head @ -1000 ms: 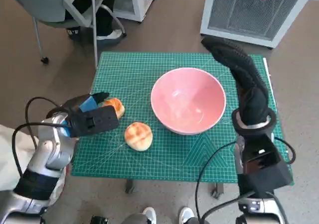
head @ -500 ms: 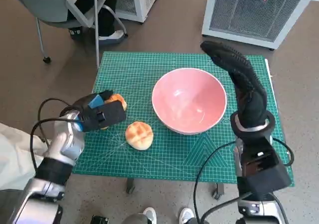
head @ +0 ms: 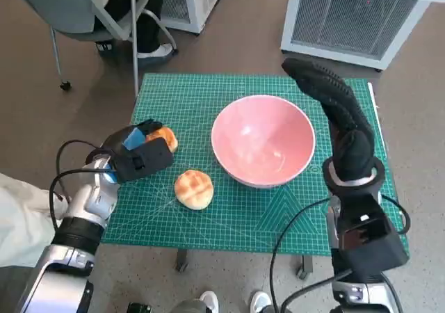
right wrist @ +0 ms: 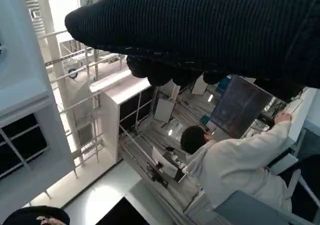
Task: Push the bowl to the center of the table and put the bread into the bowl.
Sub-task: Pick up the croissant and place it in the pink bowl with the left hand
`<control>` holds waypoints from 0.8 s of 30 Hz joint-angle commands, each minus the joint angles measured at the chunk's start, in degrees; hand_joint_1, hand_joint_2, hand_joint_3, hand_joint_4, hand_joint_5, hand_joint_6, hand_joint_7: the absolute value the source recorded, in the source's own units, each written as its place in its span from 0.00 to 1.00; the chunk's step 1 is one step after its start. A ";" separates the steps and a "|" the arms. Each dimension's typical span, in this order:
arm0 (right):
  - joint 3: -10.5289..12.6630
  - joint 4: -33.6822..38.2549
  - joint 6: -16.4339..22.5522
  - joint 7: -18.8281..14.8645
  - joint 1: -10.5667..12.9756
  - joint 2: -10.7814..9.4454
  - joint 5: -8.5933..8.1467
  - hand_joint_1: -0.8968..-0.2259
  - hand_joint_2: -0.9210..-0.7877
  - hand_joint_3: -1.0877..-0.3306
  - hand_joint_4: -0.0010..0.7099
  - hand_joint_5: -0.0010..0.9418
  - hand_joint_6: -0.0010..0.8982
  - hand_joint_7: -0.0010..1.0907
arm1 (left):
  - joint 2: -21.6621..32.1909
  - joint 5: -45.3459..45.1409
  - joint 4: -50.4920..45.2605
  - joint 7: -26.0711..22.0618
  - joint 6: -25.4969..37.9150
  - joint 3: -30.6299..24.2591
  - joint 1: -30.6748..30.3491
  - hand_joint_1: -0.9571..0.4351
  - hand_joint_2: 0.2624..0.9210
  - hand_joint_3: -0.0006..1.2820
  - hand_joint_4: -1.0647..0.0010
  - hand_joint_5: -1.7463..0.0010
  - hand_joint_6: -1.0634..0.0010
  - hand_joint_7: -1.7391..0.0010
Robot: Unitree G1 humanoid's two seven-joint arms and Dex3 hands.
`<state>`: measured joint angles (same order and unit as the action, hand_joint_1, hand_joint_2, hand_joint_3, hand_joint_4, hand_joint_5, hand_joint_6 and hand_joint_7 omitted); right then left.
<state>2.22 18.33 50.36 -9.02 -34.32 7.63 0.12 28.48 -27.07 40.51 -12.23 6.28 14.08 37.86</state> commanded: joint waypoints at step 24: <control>0.35 0.13 -0.67 0.53 1.44 -0.15 -0.89 0.73 0.00 0.73 0.58 0.00 0.03 0.79 | -1.09 -0.56 -36.10 6.82 1.11 -8.01 -0.59 0.69 1.00 0.03 0.31 0.32 0.39 0.38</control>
<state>2.37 18.35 50.29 -8.90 -34.13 7.61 0.02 28.55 -26.10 6.02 -7.21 8.37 4.96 36.40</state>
